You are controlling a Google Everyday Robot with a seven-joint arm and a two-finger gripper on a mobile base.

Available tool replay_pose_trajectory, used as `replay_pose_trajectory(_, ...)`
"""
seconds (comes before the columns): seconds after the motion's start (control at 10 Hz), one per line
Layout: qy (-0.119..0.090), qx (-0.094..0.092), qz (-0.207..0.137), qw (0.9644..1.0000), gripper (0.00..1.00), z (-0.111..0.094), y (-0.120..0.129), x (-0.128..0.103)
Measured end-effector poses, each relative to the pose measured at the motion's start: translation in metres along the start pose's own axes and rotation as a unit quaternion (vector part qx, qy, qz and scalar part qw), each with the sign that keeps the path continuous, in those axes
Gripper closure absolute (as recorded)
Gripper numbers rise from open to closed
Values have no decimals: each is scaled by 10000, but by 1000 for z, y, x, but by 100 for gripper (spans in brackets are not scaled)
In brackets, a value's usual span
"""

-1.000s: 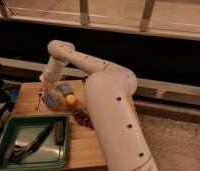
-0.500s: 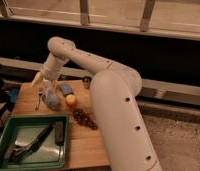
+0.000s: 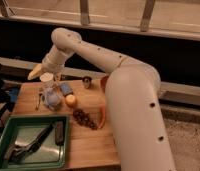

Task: Place towel in plastic cup

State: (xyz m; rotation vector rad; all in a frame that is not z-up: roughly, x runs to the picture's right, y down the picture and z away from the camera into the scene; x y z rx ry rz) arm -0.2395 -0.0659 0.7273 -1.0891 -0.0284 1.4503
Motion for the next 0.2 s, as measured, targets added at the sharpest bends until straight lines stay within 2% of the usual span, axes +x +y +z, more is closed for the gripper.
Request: replay_pose_trajectory(0.2, -396, 41, 265, 9989, 20, -36, -28, -9)
